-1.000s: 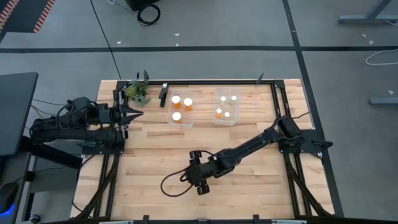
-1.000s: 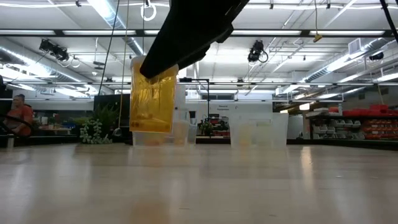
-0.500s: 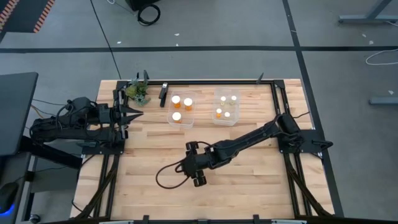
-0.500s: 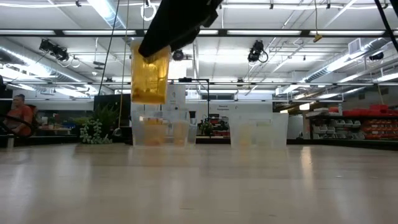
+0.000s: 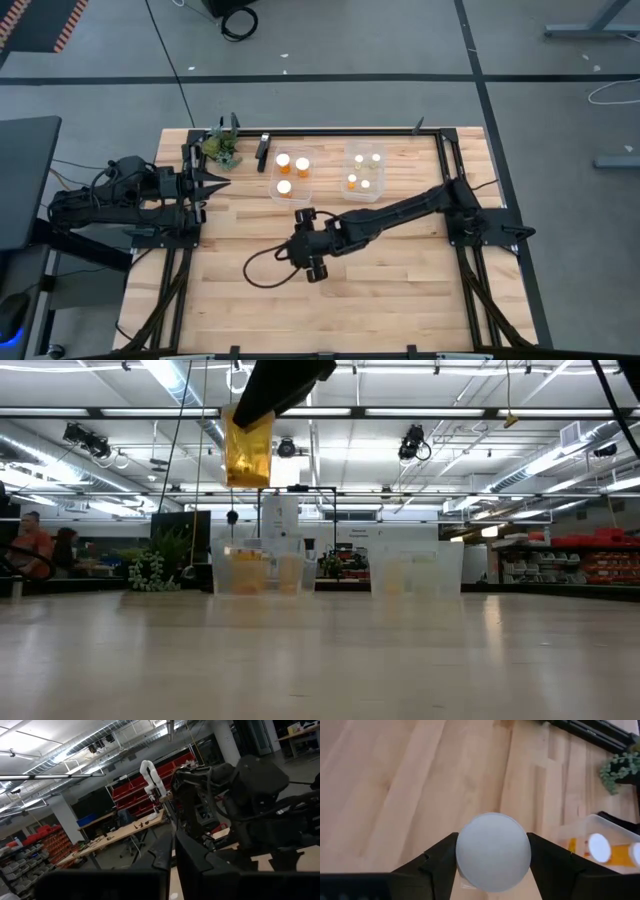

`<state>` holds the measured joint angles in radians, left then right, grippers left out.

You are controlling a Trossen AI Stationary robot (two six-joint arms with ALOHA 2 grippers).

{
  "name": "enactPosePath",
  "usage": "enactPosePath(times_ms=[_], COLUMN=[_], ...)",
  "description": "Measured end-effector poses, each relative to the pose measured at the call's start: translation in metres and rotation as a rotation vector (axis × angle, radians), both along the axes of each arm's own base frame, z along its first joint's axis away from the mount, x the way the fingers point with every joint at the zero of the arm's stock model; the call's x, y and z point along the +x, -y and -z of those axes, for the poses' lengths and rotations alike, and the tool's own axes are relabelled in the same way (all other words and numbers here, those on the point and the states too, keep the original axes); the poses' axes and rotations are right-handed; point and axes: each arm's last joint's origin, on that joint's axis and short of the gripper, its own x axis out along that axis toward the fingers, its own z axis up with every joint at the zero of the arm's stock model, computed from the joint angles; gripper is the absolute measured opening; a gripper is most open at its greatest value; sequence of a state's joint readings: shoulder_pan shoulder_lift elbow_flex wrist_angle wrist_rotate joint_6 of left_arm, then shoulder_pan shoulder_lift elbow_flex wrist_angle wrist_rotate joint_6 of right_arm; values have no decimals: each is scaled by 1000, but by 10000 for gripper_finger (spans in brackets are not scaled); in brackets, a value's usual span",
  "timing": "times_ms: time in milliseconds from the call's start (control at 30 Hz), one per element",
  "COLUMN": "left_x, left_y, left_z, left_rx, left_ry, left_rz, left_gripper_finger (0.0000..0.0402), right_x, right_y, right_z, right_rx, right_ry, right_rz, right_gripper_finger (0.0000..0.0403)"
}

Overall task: Pick and place medicine bottles into bin by pill shape (circle, oval)
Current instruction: Put the big orange pill bottle in the left transparent bin

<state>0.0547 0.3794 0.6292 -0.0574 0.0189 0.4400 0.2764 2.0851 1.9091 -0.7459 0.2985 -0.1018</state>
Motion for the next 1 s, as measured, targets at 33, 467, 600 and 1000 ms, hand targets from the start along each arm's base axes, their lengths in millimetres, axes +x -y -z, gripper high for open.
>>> enactPosePath(times_ms=[33, 467, 600, 1000], left_x=[0, 0, 0, 0], left_y=[0, 0, 0, 0], left_z=[0, 0, 0, 0], left_rx=[0, 0, 0, 0], left_ry=[0, 0, 0, 0], left_rz=[0, 0, 0, 0], left_gripper_finger=[31, 30, 34, 27], right_x=[0, 8, 10, 13], right_y=[2, 43, 57, 106], right_z=[-1, -1, -1, -1], right_rx=[-2, -38, -41, -120], right_ry=[-3, -18, -20, -33], right_rz=[4, 54, 80, 191], right_gripper_finger=[228, 228, 228, 228])
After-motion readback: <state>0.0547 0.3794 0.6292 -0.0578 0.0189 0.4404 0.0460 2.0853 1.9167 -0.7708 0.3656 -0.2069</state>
